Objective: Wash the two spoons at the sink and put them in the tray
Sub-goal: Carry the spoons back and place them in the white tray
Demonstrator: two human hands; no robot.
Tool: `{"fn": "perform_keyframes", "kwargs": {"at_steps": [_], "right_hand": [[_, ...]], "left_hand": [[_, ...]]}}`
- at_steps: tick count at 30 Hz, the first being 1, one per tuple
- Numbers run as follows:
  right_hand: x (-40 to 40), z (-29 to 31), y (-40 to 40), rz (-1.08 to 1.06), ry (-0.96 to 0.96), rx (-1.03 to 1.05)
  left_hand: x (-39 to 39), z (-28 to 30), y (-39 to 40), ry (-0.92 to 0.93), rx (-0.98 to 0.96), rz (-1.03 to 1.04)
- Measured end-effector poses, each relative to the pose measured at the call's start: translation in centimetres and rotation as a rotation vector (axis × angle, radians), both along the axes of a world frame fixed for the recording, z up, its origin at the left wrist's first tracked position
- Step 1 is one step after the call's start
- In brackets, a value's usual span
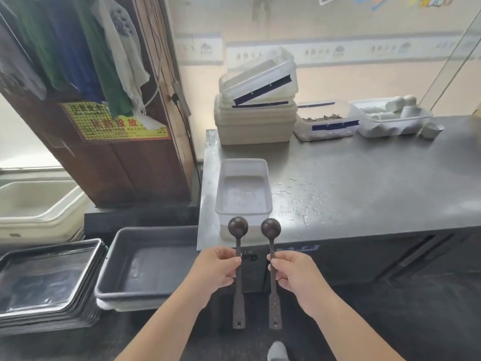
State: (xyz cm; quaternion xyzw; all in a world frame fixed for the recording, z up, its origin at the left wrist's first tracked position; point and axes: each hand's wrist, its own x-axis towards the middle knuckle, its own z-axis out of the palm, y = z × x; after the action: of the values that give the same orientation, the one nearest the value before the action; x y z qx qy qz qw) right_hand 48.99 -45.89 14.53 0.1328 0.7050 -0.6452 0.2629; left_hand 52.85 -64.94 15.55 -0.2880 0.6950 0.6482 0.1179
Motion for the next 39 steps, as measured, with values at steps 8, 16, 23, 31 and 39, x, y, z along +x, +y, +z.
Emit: {"fn": "perform_keyframes", "kwargs": {"at_steps": [8, 16, 23, 31, 39], "right_hand": [[-12.6, -2.5, -3.1, 0.011, 0.002, -0.043], [-23.9, -5.3, -6.1, 0.076, -0.006, 0.042], [-30.8, -7.5, -9.3, 0.091, -0.038, 0.116], [-33.7, -10.8, -13.6, 0.055, -0.064, 0.332], [-34.0, -14.1, -15.4, 0.024, -0.172, 0.512]], "left_hand": [[-11.6, -1.7, -2.8, 0.018, -0.003, 0.051], [-22.0, -4.2, -5.0, -0.067, -0.101, 0.072], [-29.9, -7.1, -5.6, -0.099, -0.061, 0.079], [-35.2, -13.1, -6.5, -0.157, -0.125, 0.043], [-35.5, -16.5, -6.8, -0.272, -0.375, -0.084]]}}
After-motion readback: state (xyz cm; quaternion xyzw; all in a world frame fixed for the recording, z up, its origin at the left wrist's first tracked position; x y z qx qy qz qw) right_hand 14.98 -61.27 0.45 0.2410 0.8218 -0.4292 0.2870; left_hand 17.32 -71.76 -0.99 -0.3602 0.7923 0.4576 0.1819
